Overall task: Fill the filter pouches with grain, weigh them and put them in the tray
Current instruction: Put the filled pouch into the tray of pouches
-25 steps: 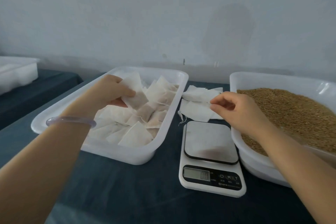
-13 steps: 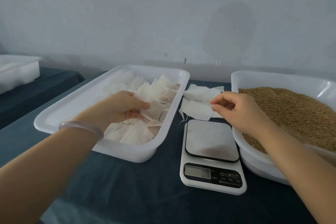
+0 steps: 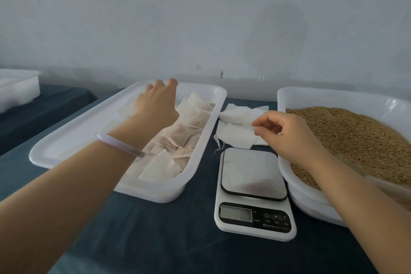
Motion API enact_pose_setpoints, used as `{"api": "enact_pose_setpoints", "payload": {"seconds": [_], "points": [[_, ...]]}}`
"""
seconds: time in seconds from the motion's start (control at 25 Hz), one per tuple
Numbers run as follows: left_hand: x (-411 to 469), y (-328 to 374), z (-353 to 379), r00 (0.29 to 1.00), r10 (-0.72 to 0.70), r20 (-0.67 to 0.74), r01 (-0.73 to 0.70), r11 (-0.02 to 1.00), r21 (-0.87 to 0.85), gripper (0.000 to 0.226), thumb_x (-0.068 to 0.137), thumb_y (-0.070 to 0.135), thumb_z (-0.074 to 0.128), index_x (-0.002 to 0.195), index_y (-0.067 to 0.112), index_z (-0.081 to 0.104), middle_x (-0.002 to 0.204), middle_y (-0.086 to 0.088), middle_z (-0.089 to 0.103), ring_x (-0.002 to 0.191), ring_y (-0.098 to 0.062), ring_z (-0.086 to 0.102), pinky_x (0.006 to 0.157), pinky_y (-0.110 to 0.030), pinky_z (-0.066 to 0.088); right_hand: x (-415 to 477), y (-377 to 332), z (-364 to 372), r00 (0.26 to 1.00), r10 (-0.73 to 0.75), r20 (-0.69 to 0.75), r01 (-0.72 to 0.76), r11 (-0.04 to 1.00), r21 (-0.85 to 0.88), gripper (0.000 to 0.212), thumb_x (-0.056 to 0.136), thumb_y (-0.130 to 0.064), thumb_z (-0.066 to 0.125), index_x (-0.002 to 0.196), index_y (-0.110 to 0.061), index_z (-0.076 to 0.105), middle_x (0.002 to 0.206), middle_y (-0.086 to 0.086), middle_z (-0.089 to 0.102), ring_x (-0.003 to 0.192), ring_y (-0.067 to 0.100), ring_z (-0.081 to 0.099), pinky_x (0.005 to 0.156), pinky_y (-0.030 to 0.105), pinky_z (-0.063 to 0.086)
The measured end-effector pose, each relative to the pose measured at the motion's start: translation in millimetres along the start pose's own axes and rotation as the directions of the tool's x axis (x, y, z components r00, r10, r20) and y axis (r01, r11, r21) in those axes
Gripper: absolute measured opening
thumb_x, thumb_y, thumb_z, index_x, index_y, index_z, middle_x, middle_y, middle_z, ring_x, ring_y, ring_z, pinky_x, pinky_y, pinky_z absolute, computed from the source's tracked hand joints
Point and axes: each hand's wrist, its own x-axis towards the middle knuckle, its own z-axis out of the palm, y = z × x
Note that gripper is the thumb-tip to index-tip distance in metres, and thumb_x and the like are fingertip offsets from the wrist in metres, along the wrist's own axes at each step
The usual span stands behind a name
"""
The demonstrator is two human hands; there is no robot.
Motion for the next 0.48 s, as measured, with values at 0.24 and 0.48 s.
{"api": "enact_pose_setpoints", "payload": {"seconds": [0.24, 0.48], "points": [[-20.1, -2.1, 17.0, 0.922, 0.124, 0.366, -0.146, 0.989, 0.033, 0.028, 0.094, 0.019, 0.048, 0.118, 0.019, 0.063, 0.113, -0.002, 0.065, 0.103, -0.021, 0.059, 0.076, -0.021, 0.042, 0.9, -0.7, -0.4, 1.000, -0.010, -0.002, 0.010, 1.000, -0.013, 0.009, 0.085, -0.015, 0.065, 0.086, -0.024, 0.068, 0.076, -0.017, 0.066, 0.075, -0.007, 0.057, 0.067, 0.003, 0.041], [-20.9, -5.7, 23.4, 0.883, 0.190, 0.429, -0.282, 0.945, 0.163, 0.027, 0.100, 0.026, 0.042, 0.120, 0.015, 0.054, 0.116, -0.005, 0.062, 0.102, -0.022, 0.058, 0.074, -0.021, 0.037, -0.2, -1.2, -0.1, 0.999, -0.031, 0.009, 0.031, 0.999, -0.022, 0.011, 0.086, -0.016, 0.064, 0.085, -0.027, 0.067, 0.076, -0.017, 0.066, 0.076, -0.007, 0.058, 0.068, 0.005, 0.043]]}}
